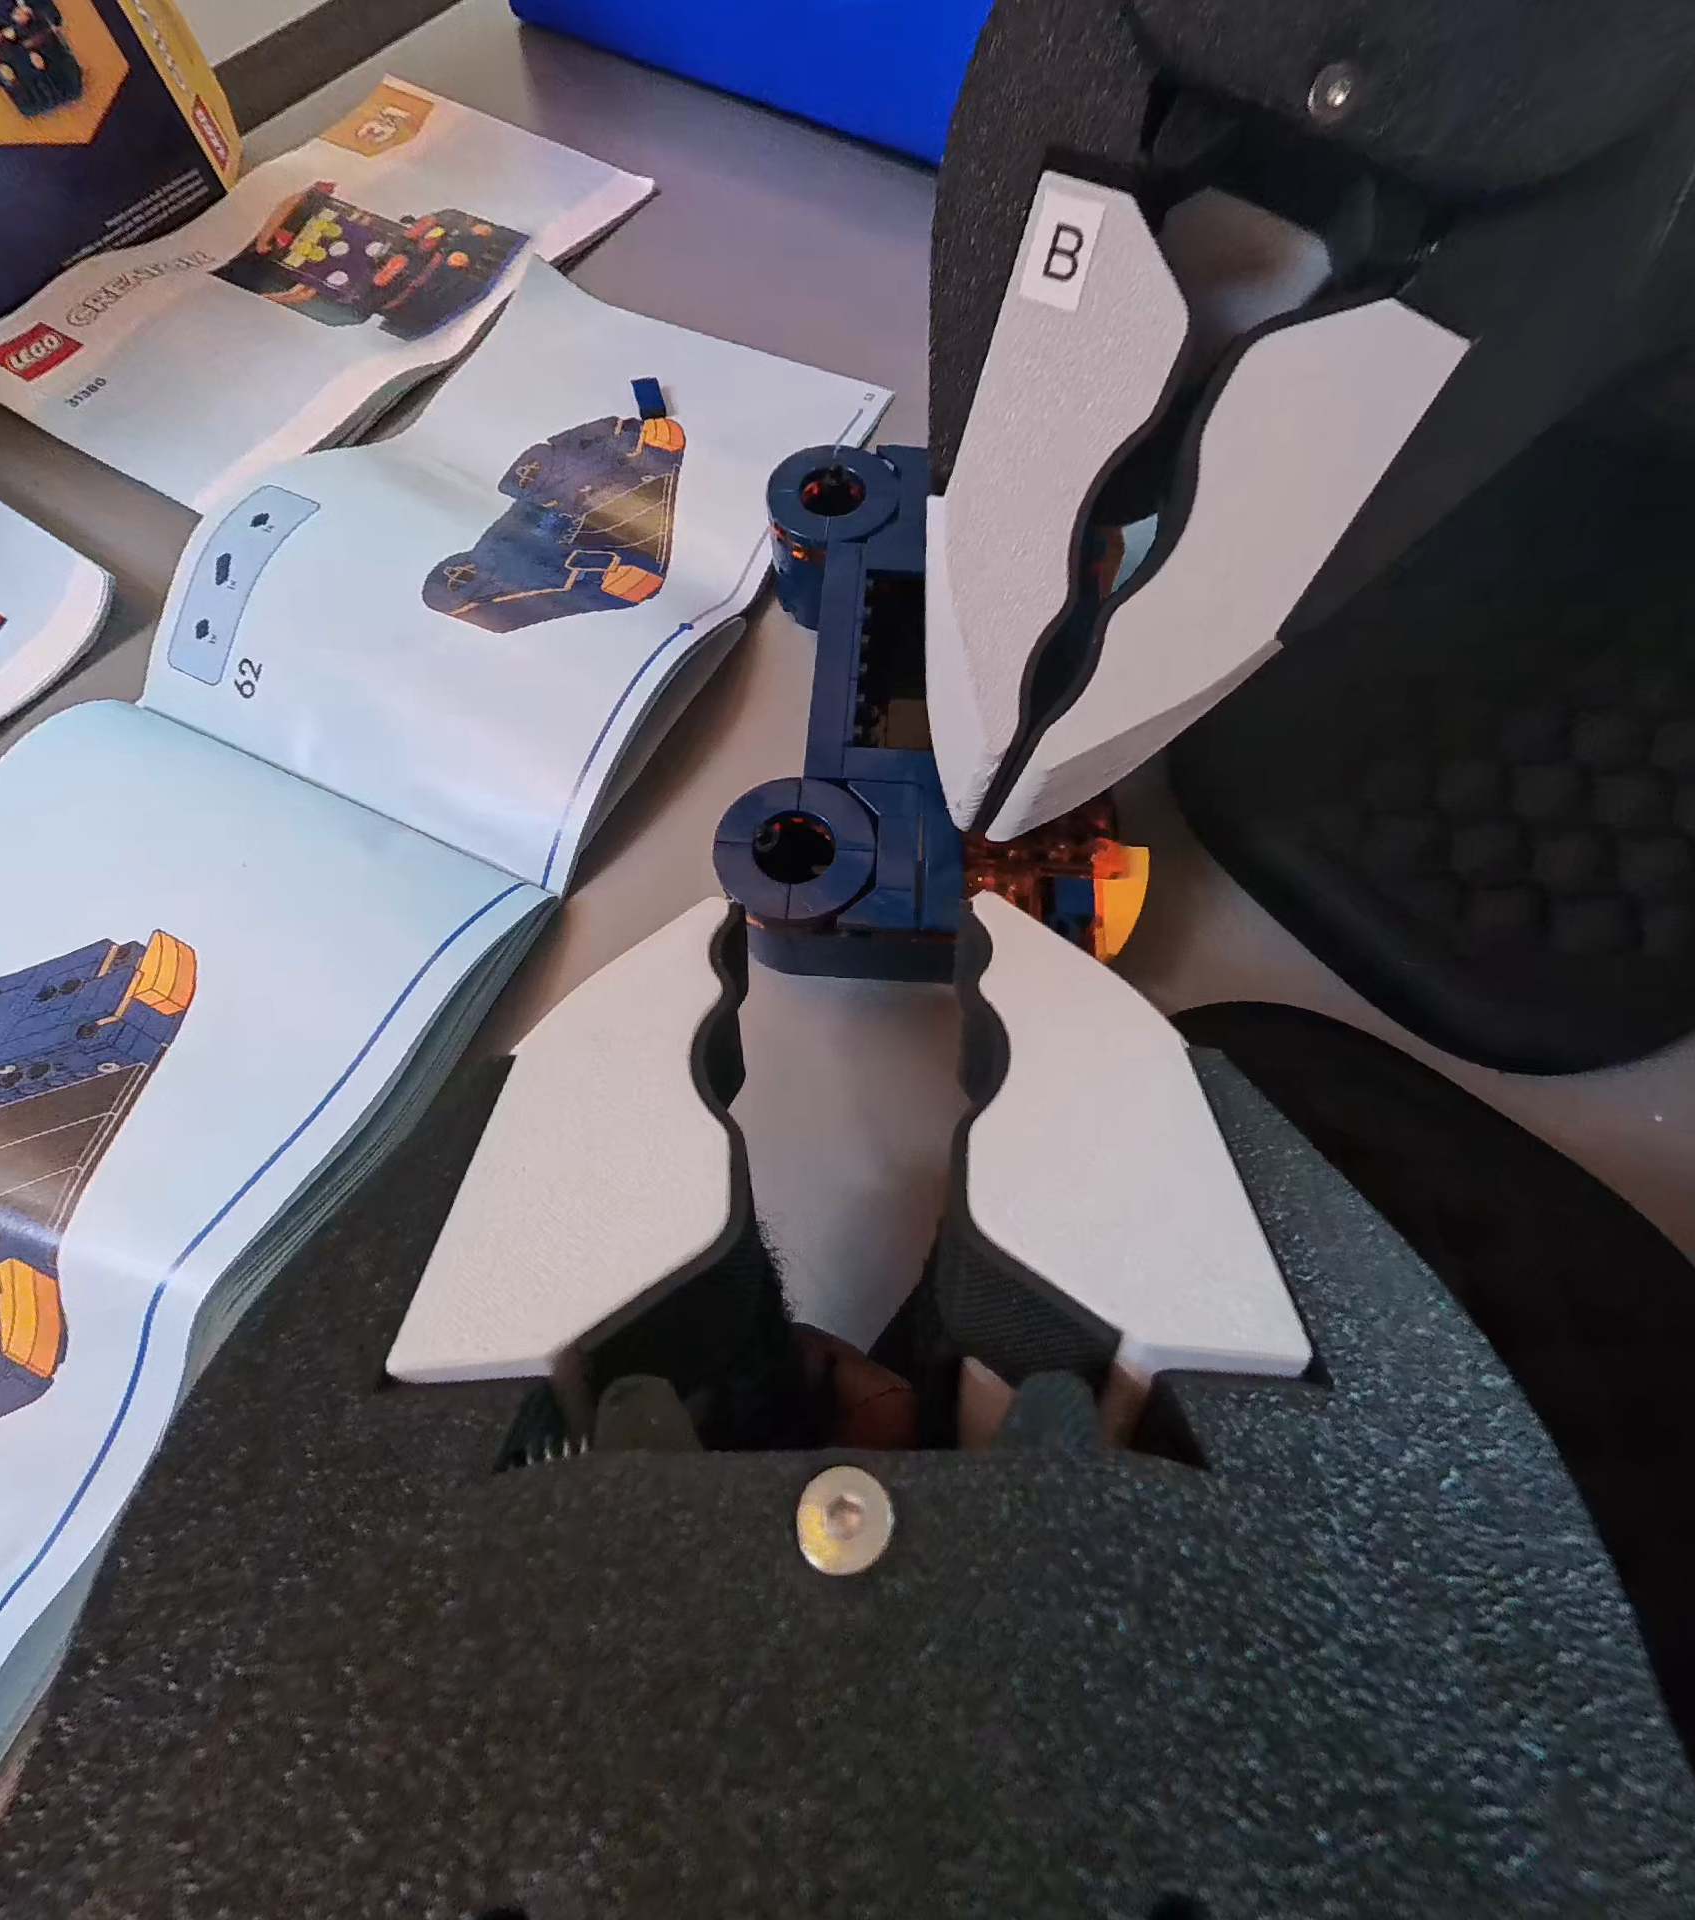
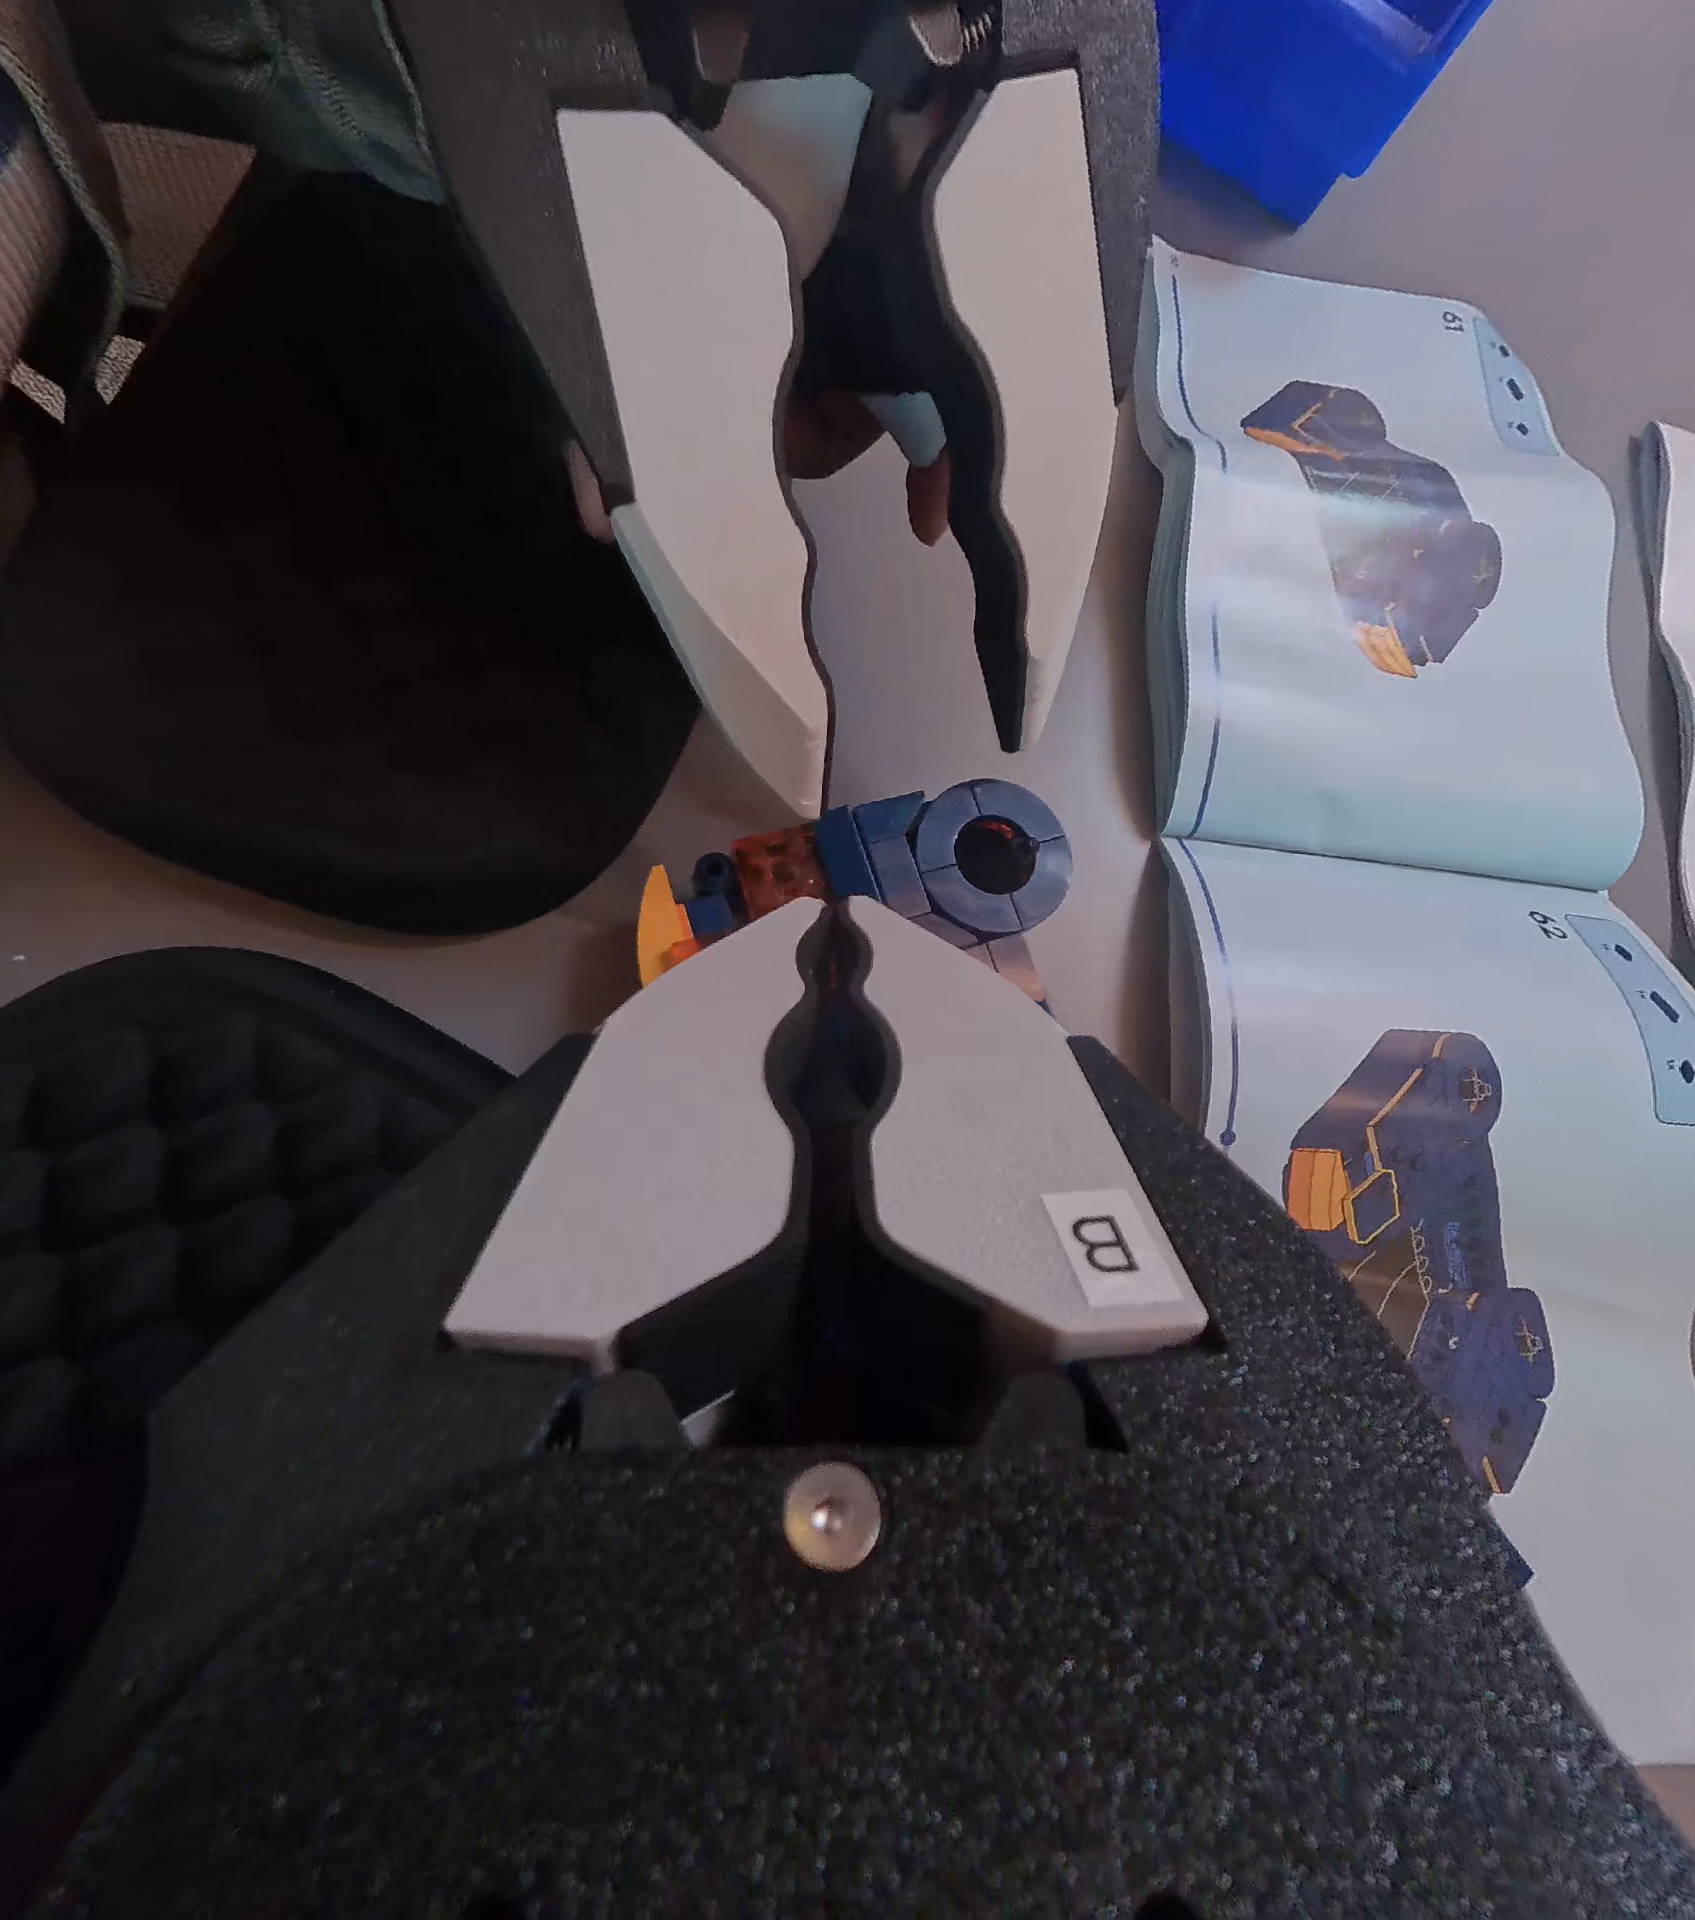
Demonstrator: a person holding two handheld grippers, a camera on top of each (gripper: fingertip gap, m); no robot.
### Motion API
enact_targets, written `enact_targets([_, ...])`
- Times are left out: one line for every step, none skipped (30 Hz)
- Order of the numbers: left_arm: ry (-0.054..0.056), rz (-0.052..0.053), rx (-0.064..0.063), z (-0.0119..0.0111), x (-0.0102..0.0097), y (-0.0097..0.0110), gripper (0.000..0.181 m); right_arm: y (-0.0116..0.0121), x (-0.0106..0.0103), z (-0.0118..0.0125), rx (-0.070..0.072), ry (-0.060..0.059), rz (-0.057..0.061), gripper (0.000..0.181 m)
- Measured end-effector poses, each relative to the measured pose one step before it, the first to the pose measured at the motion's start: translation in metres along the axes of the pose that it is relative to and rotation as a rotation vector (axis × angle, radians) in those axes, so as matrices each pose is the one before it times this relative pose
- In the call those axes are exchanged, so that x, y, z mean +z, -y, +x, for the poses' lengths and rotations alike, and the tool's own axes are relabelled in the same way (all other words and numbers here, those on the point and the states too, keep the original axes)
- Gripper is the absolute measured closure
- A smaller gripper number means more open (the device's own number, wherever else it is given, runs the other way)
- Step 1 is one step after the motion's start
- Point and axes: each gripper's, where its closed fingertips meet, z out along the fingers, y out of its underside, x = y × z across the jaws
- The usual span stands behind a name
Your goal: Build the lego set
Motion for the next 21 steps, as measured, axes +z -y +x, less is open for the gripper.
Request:
enact_targets([0.0011,0.0061,-0.0085,-0.00086,-0.00053,0.00070,0.143,0.00027,-0.00011,0.00064,0.0049,0.0006,0.0029,0.181])
enact_targets([0.0009,0.0073,-0.0104,-0.00101,-0.00044,0.00088,0.144,0.00061,-0.00012,0.00074,0.0064,0.0004,0.0045,0.181])
enact_targets([-0.0013,0.0046,-0.0086,-0.00059,-0.00042,0.00058,0.145,0.00001,0.00015,0.00093,0.0056,0.0000,0.0022,0.181])
enact_targets([0.0000,0.0014,-0.0063,-0.00053,-0.00012,0.00017,0.145,-0.00062,0.00027,0.00067,0.0033,0.0002,-0.0019,0.181])
enact_targets([0.0010,-0.0019,-0.0027,-0.00037,0.00024,-0.00010,0.145,0.00034,0.00003,0.00034,0.0013,0.0001,0.0020,0.181])
enact_targets([0.0033,-0.0049,0.0003,-0.00027,0.00052,-0.00052,0.145,0.00001,0.00010,0.00035,-0.0015,-0.0013,-0.0009,0.181])
enact_targets([0.0062,-0.0074,0.0012,-0.00056,0.00092,-0.00068,0.146,0.00006,-0.00002,0.00052,-0.0009,-0.0033,-0.0008,0.181])
enact_targets([0.0048,-0.0101,0.0027,-0.00034,0.00104,-0.00104,0.146,0.00014,0.00008,0.00041,0.0012,-0.0004,0.0003,0.181])
enact_targets([0.0028,-0.0083,0.0015,-0.00017,0.00098,-0.00080,0.145,0.00011,0.00005,0.00029,0.0016,0.0008,0.0005,0.181])
enact_targets([0.0032,0.0014,-0.0024,-0.00048,0.00040,0.00053,0.146,-0.00007,0.00015,0.00092,0.0030,-0.0027,-0.0007,0.181])
enact_targets([0.0013,-0.0002,-0.0044,-0.00053,0.00022,0.00002,0.146,0.00008,0.00015,0.00070,0.0050,-0.0009,0.0001,0.181])
enact_targets([-0.0011,-0.0010,-0.0080,-0.00047,0.00020,-0.00017,0.146,0.00016,0.00019,0.00046,0.0056,0.0006,0.0007,0.181])
enact_targets([-0.0002,-0.0001,-0.0087,-0.00078,0.00004,-0.00021,0.146,0.00009,0.00021,0.00043,0.0050,0.0005,0.0009,0.181])
enact_targets([-0.0008,-0.0005,-0.0083,-0.00058,0.00019,-0.00024,0.146,0.00008,0.00026,0.00047,0.0067,0.0009,0.0007,0.181])
enact_targets([-0.0007,-0.0010,-0.0103,-0.00069,0.00026,-0.00020,0.146,-0.00003,0.00015,0.00071,0.0123,0.0020,0.0003,0.181])
enact_targets([-0.0004,-0.0012,-0.0139,-0.00098,0.00022,-0.00021,0.147,0.00010,0.00022,0.00087,0.0170,0.0037,0.0005,0.181])
enact_targets([-0.0030,-0.0017,-0.0177,-0.00105,0.00041,-0.00015,0.148,0.00011,0.00016,0.00069,0.0228,0.0068,0.0017,0.181])
enact_targets([-0.0091,-0.0021,-0.0213,-0.00062,0.00037,-0.00021,0.149,-0.00001,0.00013,0.00055,0.0333,0.0133,0.0024,0.181])
enact_targets([-0.0147,-0.0034,-0.0233,-0.00044,0.00052,-0.00025,0.150,0.00006,0.00007,0.00040,0.0457,0.0207,0.0032,0.181])
enact_targets([-0.0193,-0.0037,-0.0252,0.00006,0.00051,-0.00022,0.152,0.00014,0.00003,0.00049,0.0546,0.0252,0.0036,0.181])
enact_targets([-0.0201,-0.0043,-0.0255,0.00010,0.00065,-0.00021,0.152,0.00022,0.00017,0.00037,0.0585,0.0276,0.0048,0.181])
